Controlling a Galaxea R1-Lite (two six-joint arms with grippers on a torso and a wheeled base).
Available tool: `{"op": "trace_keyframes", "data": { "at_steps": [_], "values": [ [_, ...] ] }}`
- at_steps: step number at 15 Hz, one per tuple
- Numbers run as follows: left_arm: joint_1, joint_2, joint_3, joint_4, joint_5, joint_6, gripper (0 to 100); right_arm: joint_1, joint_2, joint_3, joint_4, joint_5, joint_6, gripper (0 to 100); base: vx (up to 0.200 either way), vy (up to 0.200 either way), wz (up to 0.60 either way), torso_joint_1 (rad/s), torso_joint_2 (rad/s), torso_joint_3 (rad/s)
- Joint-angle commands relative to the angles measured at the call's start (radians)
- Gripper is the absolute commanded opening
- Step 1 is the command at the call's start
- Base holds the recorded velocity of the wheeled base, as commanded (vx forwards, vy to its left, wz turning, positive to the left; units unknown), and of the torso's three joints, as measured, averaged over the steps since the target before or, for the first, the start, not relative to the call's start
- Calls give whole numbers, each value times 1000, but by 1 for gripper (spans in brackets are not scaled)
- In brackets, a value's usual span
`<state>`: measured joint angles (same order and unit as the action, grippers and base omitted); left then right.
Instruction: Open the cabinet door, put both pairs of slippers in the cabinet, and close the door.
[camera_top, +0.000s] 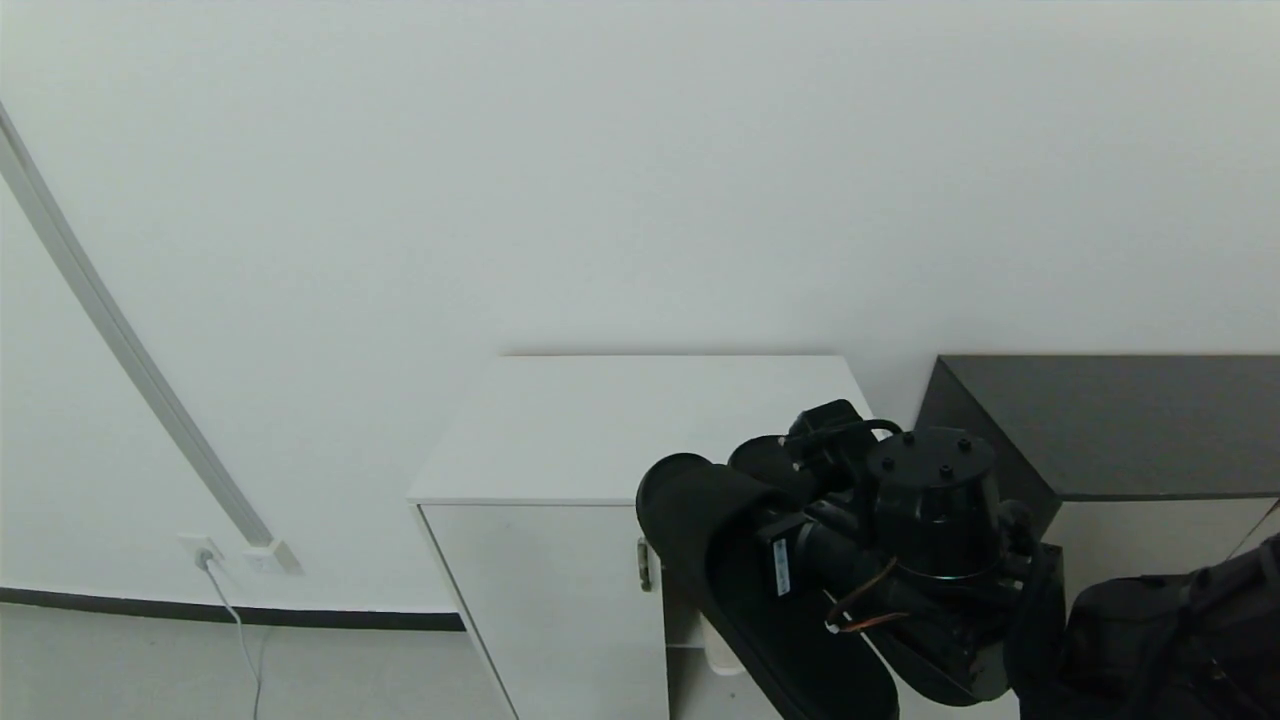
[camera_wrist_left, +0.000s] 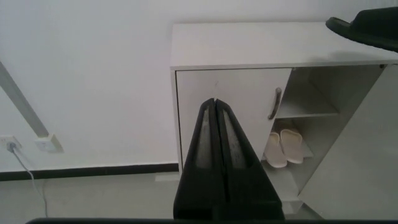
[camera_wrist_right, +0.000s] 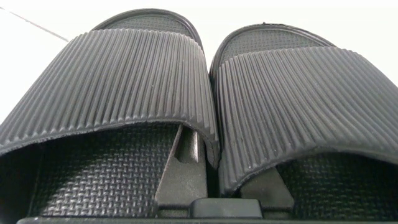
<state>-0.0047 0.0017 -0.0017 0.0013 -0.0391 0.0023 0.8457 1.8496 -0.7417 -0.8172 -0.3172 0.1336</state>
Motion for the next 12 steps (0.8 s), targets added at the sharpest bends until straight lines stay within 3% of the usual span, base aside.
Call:
{"op": "trace_keyframes", "data": {
  "at_steps": [1, 9, 12],
  "values": [
    [0, 0, 0, 0, 1, 1, 0, -5, 10, 18, -14, 1, -17, 0, 0, 0, 0, 0, 0, 0],
    [0, 0, 0, 0, 1, -1, 0, -14, 43, 50, -112, 6, -42, 0, -200, 0, 0, 2, 5, 4],
    [0, 0, 0, -1, 1, -1, 0, -24, 43, 56, -112, 7, -42, 0, 0, 0, 0, 0, 0, 0]
  ]
}}
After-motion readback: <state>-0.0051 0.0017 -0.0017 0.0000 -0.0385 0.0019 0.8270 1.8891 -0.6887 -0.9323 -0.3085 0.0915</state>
